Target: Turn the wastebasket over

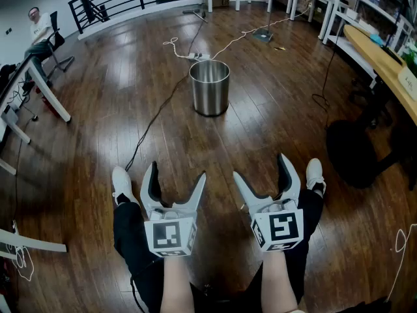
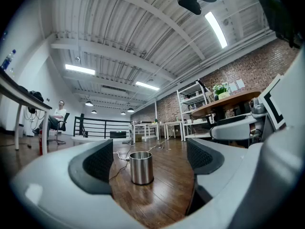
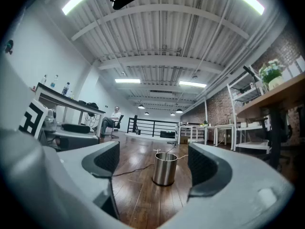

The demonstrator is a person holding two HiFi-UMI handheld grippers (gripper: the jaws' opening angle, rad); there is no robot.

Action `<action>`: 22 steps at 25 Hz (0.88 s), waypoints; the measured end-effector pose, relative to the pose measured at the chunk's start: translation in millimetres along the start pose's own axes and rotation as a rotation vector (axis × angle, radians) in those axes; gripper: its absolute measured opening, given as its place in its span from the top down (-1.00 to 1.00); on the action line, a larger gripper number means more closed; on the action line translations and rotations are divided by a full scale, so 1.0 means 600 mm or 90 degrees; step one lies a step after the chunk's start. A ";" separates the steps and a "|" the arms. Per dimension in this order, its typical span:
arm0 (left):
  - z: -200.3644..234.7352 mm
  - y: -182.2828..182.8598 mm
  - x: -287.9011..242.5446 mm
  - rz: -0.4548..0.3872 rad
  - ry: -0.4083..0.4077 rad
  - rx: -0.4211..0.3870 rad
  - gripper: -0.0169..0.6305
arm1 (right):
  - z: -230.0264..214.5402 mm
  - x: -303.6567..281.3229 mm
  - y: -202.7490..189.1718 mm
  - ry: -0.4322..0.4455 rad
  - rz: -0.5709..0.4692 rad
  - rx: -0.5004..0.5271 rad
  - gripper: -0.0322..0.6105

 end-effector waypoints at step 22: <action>0.099 0.026 -0.386 -0.011 0.009 -0.015 -0.59 | -0.169 -0.363 -0.019 0.033 -0.004 -0.023 -0.46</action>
Point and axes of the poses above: the fingertips, and each gripper's own axes: x backward along the fingers, z to its left, y out of its top, the point moved 9 cm from there along x, backward along the fingers, and after that the axes turned 6 degrees about x, right-handed, at the moved point
